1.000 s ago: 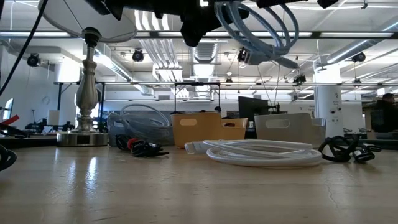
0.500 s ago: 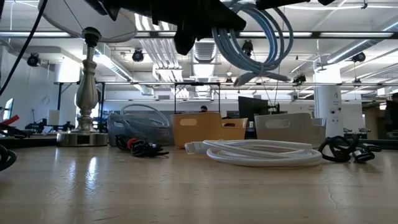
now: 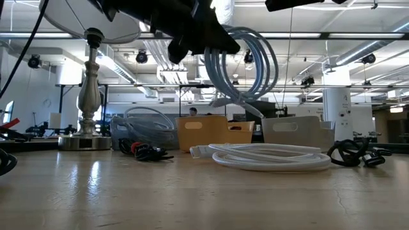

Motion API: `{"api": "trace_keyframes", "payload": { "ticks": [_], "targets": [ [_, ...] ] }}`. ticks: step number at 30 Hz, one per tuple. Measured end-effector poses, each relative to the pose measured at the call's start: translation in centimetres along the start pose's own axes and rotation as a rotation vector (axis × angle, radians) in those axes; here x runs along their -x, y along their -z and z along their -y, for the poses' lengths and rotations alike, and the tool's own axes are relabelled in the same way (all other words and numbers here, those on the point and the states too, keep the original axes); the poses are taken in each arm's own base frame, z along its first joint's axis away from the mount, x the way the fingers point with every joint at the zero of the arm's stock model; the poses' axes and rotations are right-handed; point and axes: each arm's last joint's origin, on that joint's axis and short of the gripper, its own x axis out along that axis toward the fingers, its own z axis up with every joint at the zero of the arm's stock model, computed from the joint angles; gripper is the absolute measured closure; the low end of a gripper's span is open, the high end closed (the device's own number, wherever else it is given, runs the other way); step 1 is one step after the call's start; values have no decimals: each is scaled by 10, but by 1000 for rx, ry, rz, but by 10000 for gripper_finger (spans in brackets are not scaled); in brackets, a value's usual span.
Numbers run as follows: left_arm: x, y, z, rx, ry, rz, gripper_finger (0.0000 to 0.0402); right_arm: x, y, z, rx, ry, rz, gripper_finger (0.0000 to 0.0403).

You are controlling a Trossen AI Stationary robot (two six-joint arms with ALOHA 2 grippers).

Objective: Pick & Place USB Port
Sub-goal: Put the blue HDMI cable into the black bin

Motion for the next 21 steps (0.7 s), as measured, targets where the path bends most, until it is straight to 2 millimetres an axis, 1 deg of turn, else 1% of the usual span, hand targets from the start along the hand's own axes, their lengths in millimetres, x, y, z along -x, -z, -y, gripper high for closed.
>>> {"api": "trace_keyframes", "payload": {
  "ticks": [4,9,13,16,18,21],
  "targets": [
    [10,-12,-6,2,-88,31,367,0,1,-1,-7,-2,-9,234],
    [29,-24,-17,-19,-266,24,383,0,3,-1,3,-4,-15,236],
    [41,-28,-26,28,-431,53,381,0,3,-1,3,-4,-16,236],
    [45,-17,-33,59,-532,87,370,0,3,-1,4,-4,-17,234],
    [45,-5,-37,81,-555,99,370,0,3,-1,5,-4,-17,235],
    [47,14,-42,116,-546,129,382,0,3,-1,6,-4,-18,239]
  ]
}}
